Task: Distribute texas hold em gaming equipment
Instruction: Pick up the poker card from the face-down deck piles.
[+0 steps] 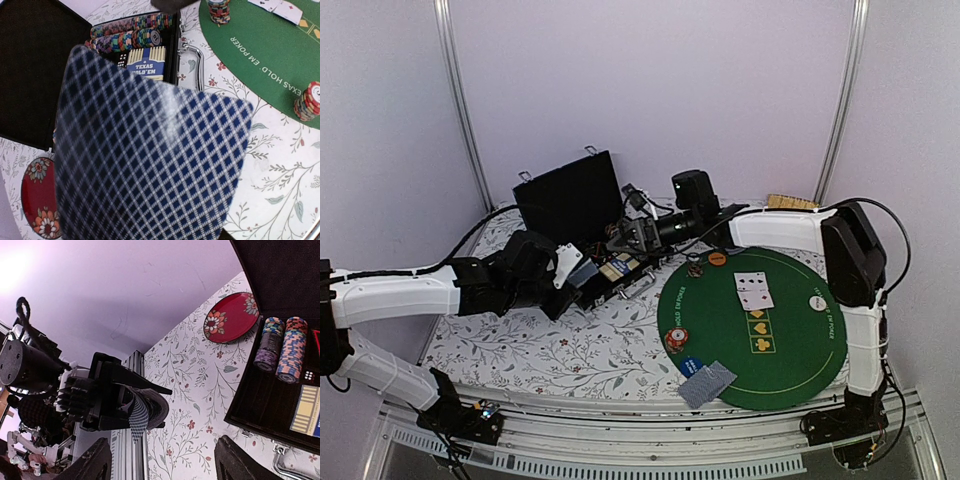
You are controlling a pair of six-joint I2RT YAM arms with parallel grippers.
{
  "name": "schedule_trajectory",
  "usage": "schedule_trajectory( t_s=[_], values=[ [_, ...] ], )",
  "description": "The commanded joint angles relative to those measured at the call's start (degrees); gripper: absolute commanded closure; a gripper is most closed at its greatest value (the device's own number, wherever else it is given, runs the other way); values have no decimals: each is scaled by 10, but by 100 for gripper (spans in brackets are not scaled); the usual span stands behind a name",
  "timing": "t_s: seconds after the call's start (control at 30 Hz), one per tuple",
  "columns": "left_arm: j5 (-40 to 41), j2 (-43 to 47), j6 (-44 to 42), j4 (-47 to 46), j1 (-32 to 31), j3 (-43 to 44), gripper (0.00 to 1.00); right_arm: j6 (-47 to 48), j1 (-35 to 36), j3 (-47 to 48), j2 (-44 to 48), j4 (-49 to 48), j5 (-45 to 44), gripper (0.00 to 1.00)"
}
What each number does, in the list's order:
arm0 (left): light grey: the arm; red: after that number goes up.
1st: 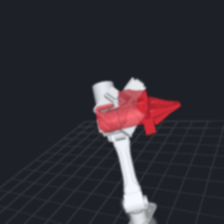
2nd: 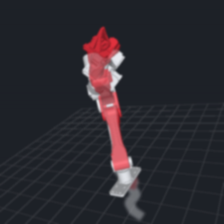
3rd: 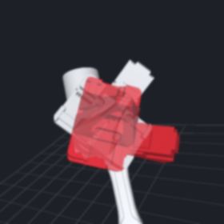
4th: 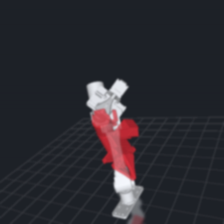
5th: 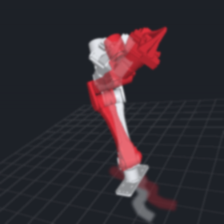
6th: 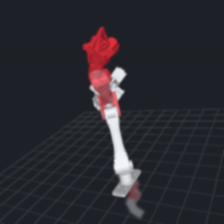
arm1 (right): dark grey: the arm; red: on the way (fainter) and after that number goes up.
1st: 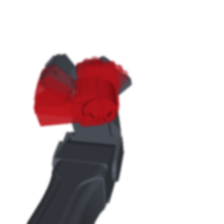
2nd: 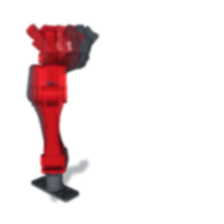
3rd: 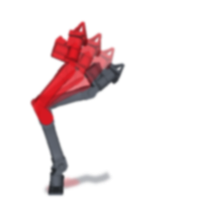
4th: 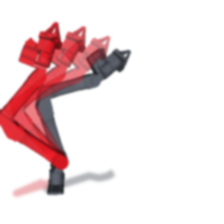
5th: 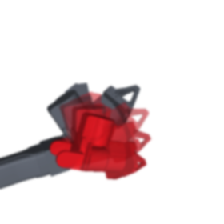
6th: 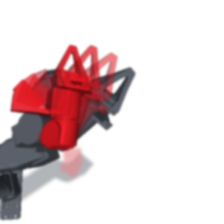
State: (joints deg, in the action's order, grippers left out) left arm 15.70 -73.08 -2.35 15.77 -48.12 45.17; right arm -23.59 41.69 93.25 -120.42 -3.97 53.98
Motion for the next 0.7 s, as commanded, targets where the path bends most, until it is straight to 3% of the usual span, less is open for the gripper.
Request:
schedule_trajectory(
  t_s=[0.0, 0.43, 0.53, 0.67],
  values=[
    [-3, 8, -5, -6, -7, 6, 62, -15, 24, 65, -51, -19, 41, 27],
    [-4, 4, -4, -6, -6, 6, 62, -25, 57, 127, -130, -14, 49, 29],
    [-4, 4, -4, -6, -6, 6, 62, -23, 58, 133, -136, -6, 47, 36],
    [-4, 7, -4, -7, -6, 5, 62, 8, 57, 138, -124, 41, 25, 54]
  ],
)
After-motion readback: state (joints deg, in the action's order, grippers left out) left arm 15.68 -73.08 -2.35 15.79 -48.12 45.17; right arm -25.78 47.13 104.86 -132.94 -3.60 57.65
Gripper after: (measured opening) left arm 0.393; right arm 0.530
